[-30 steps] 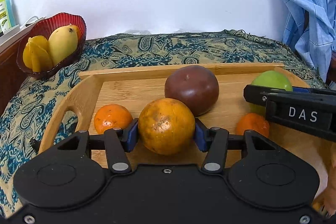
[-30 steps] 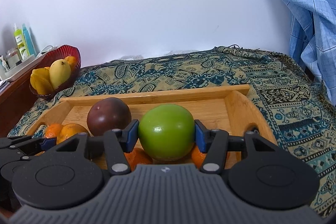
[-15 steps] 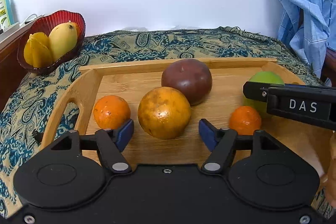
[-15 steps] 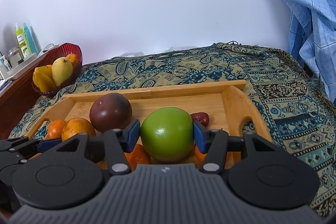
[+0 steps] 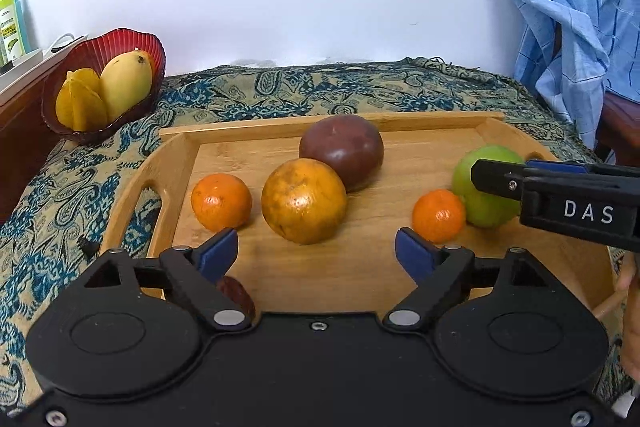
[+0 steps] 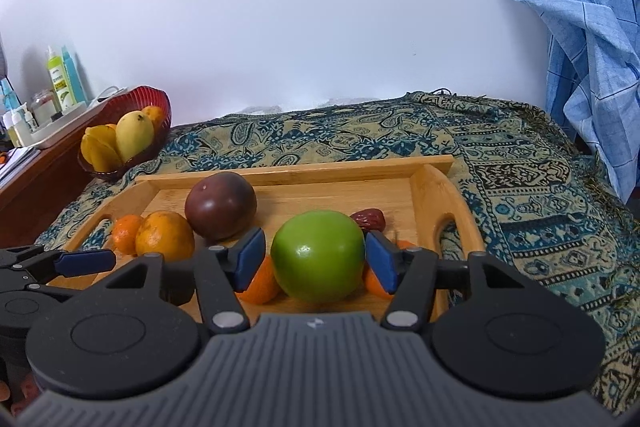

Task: Organize fruits
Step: 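Lower and open both grippers to release the orange and apple on the tray, then withdraw both open grippers from the tray toward the towel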

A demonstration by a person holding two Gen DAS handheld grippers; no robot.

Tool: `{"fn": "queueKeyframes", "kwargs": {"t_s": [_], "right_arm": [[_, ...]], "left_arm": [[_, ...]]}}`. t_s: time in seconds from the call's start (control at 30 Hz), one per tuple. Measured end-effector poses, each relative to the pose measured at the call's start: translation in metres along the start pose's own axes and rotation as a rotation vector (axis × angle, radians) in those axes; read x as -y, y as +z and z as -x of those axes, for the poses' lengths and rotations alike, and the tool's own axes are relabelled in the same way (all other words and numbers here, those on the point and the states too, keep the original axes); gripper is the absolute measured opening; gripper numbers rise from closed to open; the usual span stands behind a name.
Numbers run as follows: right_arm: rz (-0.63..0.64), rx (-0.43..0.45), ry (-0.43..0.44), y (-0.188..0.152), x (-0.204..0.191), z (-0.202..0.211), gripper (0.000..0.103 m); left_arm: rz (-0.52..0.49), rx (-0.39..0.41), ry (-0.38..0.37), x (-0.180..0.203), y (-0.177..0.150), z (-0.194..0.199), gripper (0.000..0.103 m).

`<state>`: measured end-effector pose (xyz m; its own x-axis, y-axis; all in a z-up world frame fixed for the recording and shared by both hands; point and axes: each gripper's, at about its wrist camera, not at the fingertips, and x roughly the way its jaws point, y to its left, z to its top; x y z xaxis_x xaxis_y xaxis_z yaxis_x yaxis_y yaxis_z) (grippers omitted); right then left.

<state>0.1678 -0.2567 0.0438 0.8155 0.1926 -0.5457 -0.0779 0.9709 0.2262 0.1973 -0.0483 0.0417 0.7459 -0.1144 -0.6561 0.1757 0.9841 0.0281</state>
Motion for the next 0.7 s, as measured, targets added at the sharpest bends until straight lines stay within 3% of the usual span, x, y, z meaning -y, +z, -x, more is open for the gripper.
{"fn": "queueKeyframes", "kwargs": {"t_s": [0.47,0.7], "right_arm": [[0.034,0.059,0.054,-0.016,-0.018,0.047,0.079],[0.043,0.071,0.041,-0.035,-0.020,0.069,0.080]], "left_arm": [[0.017,0.006,-0.022,0.002,-0.031,0.049,0.091],[0.022,0.006,-0.030,0.002,-0.051,0.072,0.093]]}}
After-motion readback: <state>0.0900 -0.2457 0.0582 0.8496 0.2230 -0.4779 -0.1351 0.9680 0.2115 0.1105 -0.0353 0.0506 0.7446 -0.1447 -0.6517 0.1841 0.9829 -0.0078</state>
